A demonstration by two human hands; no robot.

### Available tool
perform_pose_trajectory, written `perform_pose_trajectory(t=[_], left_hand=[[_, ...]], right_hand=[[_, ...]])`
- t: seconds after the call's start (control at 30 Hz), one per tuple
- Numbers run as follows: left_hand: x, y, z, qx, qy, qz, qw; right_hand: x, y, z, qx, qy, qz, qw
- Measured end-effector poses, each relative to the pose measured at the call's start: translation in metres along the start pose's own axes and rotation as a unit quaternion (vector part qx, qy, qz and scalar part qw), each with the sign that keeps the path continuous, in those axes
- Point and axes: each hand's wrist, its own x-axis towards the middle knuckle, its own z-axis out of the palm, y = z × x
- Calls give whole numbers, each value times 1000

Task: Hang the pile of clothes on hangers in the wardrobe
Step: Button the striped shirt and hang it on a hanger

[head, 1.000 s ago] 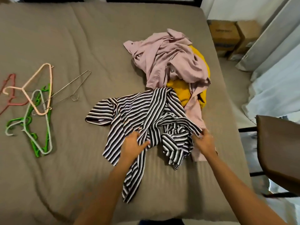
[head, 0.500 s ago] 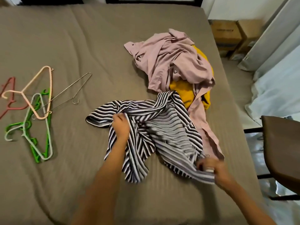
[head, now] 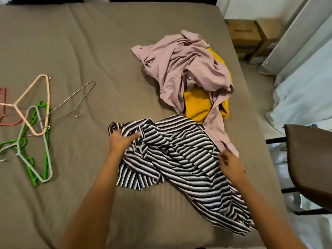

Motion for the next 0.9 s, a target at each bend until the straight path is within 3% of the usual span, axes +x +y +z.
perform_pose_trajectory(t=[0.07, 0.13, 0.27, 0.33, 0.47, 0.53, 0.6, 0.67, 0.73, 0.8, 0.83, 0.87, 0.9], left_hand=[[-9, -11, -1, 2, -12, 38, 999], [-15, -21, -7, -5, 47, 59, 997], [-31, -32, -27, -38, 155, 45, 986], [-37, -37, -37, -50, 205, -18, 977], [-45, -63, -62, -56, 334, -97, 936], [-52, -73, -69, -18, 343, -122, 931], [-61, -78, -65, 46, 306, -108, 945], [-64, -72, -51, 119, 252, -30, 960], [-62, -56, -28, 143, 164, 95, 971], [-61, -36, 2, 151, 30, 210, 966], [-61, -25, 18, 153, -42, 245, 957], [-63, -13, 34, 152, -107, 265, 946], [-66, -4, 50, 154, -165, 274, 935]], right_hand=[[24, -10, 12, 26, -5, 34, 999], [48, -7, 22, 14, -63, 77, 995], [52, -10, 38, -38, -82, 83, 992], [39, -22, 39, 15, -30, 66, 997], [15, -29, 33, 173, 202, 34, 963], [11, -28, 26, 178, 252, 37, 951], [7, -35, 18, 167, 246, -20, 955], [-1, -41, 17, 119, 152, -143, 971], [-12, -39, 26, 38, -59, -236, 969], [-27, -37, 31, -65, -334, -222, 914], [-32, -33, 34, -98, -413, -203, 882], [-36, -27, 37, -93, -429, -190, 878], [-39, -24, 39, -39, -379, -171, 909]])
